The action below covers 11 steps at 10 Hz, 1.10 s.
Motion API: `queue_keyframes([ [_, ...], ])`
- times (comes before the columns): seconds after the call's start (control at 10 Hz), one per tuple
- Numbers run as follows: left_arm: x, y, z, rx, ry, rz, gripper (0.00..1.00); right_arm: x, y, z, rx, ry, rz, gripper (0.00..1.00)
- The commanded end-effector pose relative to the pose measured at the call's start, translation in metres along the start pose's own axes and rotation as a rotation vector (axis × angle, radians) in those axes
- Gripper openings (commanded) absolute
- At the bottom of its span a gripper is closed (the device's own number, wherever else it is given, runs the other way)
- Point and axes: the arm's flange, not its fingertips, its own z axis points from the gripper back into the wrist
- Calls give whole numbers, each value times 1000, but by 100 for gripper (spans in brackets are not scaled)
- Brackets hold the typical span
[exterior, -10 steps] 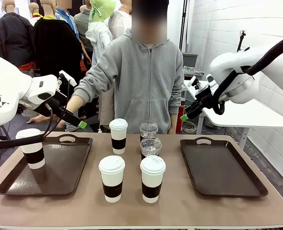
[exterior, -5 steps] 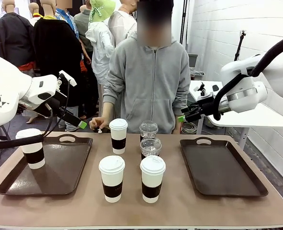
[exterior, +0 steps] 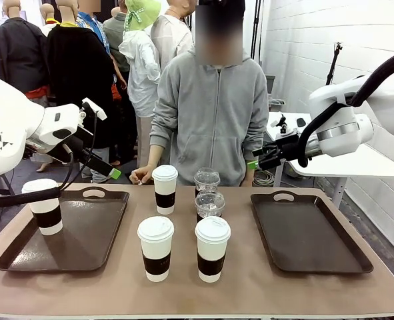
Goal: Distribute the coffee onto the tray.
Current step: Pick up one iced Americano and place it on the right Handle tray.
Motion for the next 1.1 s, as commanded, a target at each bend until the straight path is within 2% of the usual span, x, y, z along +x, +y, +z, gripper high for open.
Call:
queue_keyframes([
  [0.0,-1,2,0,-5,-2,2,100,-1,0,0,2,0,-2,100],
  [0.5,-1,2,0,-5,-2,2,100,-70,-13,-28,34,-65,47,100],
  [0.8,-1,2,0,-5,-2,2,100,-94,-13,-55,74,-111,97,100],
  [1.0,-1,2,0,-5,-2,2,100,-108,-18,-71,129,-148,73,100],
])
